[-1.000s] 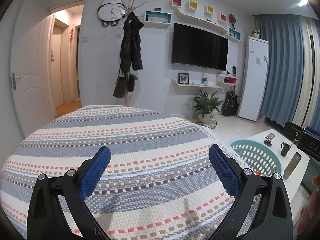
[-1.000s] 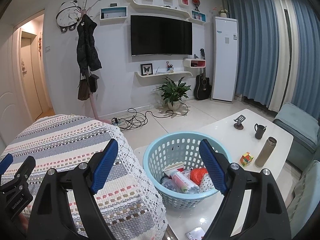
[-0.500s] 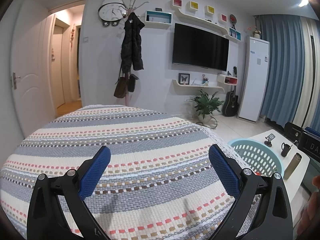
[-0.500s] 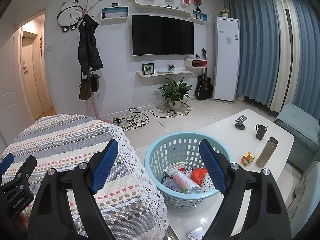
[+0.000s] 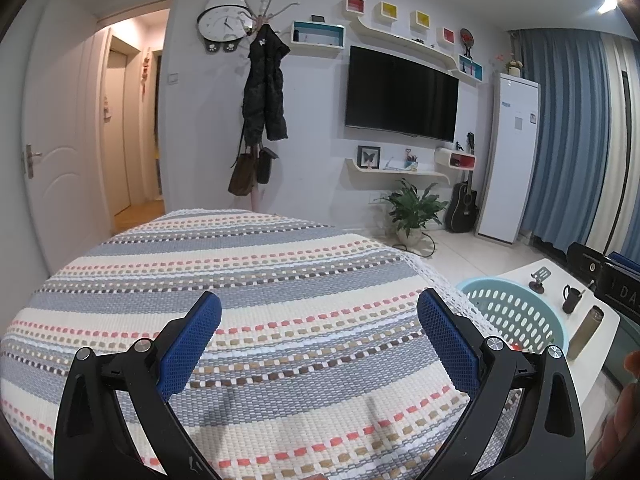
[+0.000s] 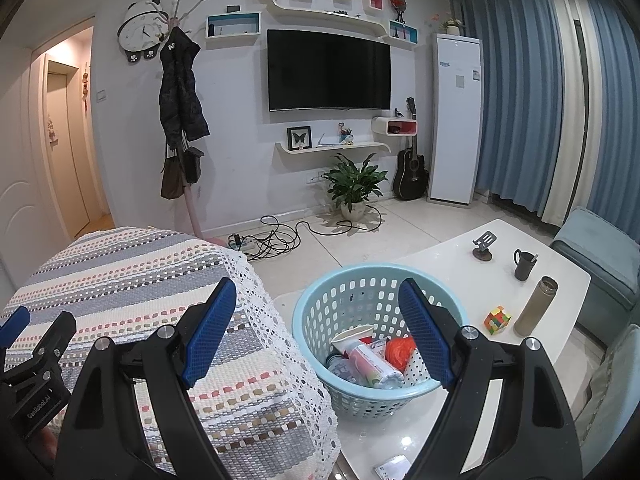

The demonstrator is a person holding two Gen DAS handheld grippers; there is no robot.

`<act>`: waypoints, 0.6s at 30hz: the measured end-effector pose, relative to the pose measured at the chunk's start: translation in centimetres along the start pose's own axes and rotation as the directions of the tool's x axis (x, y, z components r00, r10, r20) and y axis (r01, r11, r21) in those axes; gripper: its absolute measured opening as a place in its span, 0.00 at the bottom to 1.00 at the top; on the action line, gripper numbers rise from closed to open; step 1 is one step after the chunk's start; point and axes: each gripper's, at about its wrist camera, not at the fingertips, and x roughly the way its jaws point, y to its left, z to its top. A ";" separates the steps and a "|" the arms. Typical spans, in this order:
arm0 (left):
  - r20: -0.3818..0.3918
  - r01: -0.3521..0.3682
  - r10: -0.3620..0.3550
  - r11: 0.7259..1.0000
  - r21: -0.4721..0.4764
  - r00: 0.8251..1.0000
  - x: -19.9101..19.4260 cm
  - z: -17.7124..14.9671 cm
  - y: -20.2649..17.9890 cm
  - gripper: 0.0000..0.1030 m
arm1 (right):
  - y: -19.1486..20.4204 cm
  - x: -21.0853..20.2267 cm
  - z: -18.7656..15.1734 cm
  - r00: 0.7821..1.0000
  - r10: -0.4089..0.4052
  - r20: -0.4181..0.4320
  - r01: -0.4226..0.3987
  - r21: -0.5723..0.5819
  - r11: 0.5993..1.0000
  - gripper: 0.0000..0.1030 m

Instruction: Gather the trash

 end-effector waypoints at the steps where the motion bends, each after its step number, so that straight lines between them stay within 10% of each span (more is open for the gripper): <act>1: 0.000 0.001 -0.001 1.000 -0.001 1.000 0.0 0.0 0.0 0.93 | 0.0 0.0 0.0 1.000 0.000 -0.001 0.000 0.000 1.000 0.77; 18: 0.001 -0.014 0.014 1.000 0.006 1.000 0.0 -0.2 -0.3 0.93 | -0.1 0.4 -0.4 1.000 0.004 -0.011 -0.004 0.000 1.000 0.77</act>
